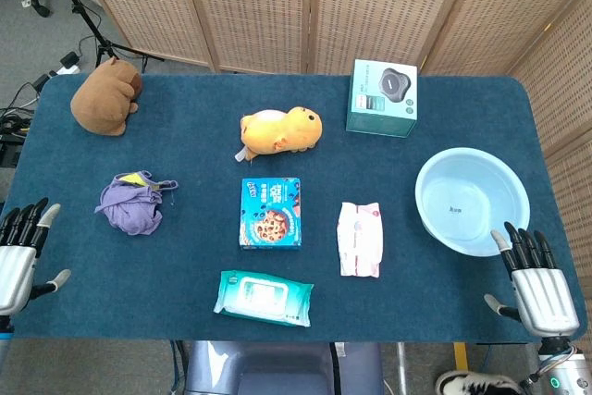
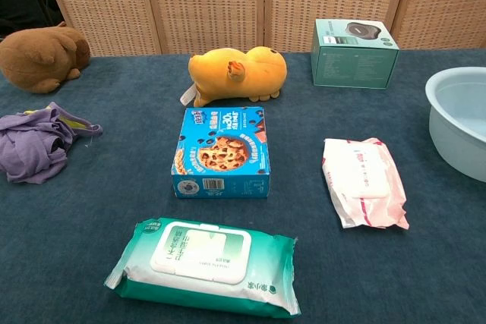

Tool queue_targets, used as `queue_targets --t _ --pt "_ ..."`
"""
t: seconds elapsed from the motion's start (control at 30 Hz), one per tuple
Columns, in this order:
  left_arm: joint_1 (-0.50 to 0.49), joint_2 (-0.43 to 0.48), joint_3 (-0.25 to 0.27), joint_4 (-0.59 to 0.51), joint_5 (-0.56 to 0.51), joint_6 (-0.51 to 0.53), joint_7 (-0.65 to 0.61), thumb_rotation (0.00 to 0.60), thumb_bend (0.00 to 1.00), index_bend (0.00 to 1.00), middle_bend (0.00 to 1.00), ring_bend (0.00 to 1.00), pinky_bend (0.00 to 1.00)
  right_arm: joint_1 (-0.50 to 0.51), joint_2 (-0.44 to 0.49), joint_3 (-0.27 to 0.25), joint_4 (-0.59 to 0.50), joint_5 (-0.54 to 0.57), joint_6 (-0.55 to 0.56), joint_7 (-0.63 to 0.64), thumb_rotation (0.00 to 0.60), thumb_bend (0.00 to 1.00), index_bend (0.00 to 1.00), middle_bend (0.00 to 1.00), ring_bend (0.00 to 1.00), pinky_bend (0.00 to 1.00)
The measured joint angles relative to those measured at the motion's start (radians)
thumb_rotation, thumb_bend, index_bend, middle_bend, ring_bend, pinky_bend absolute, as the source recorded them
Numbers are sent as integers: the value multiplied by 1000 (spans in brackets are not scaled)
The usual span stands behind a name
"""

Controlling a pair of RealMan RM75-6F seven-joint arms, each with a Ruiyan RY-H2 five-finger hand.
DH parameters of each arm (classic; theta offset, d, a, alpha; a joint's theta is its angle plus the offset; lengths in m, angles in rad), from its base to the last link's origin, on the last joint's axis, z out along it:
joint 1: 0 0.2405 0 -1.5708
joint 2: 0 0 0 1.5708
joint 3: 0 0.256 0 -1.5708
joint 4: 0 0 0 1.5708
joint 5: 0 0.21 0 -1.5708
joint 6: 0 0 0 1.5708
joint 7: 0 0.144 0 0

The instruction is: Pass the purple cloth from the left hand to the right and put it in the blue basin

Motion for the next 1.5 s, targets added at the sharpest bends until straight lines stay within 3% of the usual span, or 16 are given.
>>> queue_targets --t 0.63,1.1,1.3,1.5 --pt "5 5 2 -2 0 8 -11 600 155 0 0 0 0 -5 -4 -7 3 -10 11 5 600 0 0 0 0 0" --pt "-16 17 -3 -15 -30 -45 -27 600 149 0 0 0 0 -8 -2 -2 13 -8 24 24 600 0 0 0 0 0" --pt "-63 75 -19 -31 -62 -141 -72 600 144 0 0 0 0 -8 -3 -3 11 -8 22 18 600 0 0 0 0 0" --pt "-161 178 -52 -38 -126 -351 -208 600 140 0 0 0 0 -7 -2 -2 14 -7 20 20 600 0 0 0 0 0"
